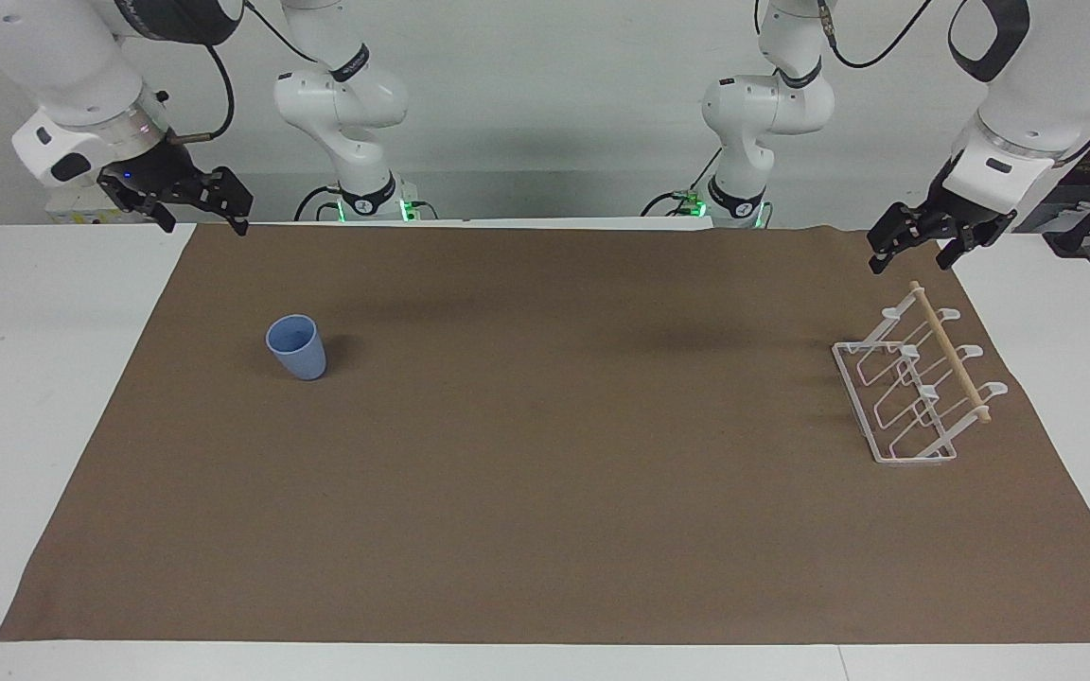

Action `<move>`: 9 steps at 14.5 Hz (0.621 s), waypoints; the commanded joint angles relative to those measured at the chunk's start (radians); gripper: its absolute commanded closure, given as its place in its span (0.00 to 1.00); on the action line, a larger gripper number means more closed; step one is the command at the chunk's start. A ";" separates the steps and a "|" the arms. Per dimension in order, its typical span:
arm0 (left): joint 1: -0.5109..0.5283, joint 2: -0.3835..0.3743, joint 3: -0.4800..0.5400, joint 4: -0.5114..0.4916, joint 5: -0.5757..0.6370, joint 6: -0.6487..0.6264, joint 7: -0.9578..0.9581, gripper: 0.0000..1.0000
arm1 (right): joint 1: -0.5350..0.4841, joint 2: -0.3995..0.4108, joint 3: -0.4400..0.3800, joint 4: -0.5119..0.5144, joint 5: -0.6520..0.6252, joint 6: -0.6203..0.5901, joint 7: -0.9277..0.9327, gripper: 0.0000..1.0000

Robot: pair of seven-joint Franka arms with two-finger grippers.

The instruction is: Hang cup on cup holder

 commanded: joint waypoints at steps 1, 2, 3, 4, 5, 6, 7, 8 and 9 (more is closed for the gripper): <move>0.006 -0.029 0.002 -0.023 -0.007 -0.014 0.014 0.00 | -0.012 -0.004 0.005 -0.002 0.009 0.014 -0.004 0.00; 0.006 -0.029 0.003 -0.023 -0.007 -0.012 0.011 0.00 | -0.014 -0.004 0.005 -0.002 0.009 0.013 -0.005 0.00; 0.008 -0.029 0.006 -0.023 -0.007 -0.006 0.009 0.00 | -0.014 -0.004 0.005 -0.002 0.012 0.013 -0.007 0.00; 0.008 -0.027 0.006 -0.023 -0.007 0.003 0.008 0.00 | -0.012 -0.004 0.005 -0.002 0.015 0.013 -0.007 0.00; 0.006 -0.027 0.006 -0.023 -0.007 -0.002 0.009 0.00 | -0.012 -0.004 0.005 -0.002 0.013 0.014 -0.002 0.00; 0.006 -0.027 0.006 -0.022 -0.007 0.001 0.009 0.00 | -0.010 -0.006 0.005 -0.004 0.009 0.017 -0.005 0.00; 0.006 -0.027 0.006 -0.020 -0.007 0.004 0.011 0.00 | -0.009 -0.006 0.006 -0.007 0.009 0.022 -0.004 0.00; 0.006 -0.027 0.006 -0.022 -0.007 0.003 0.011 0.00 | -0.004 -0.009 0.006 -0.013 0.006 0.024 -0.007 0.00; 0.002 -0.027 0.005 -0.022 -0.007 0.001 0.009 0.00 | -0.004 -0.010 0.009 -0.013 0.006 0.034 -0.019 0.00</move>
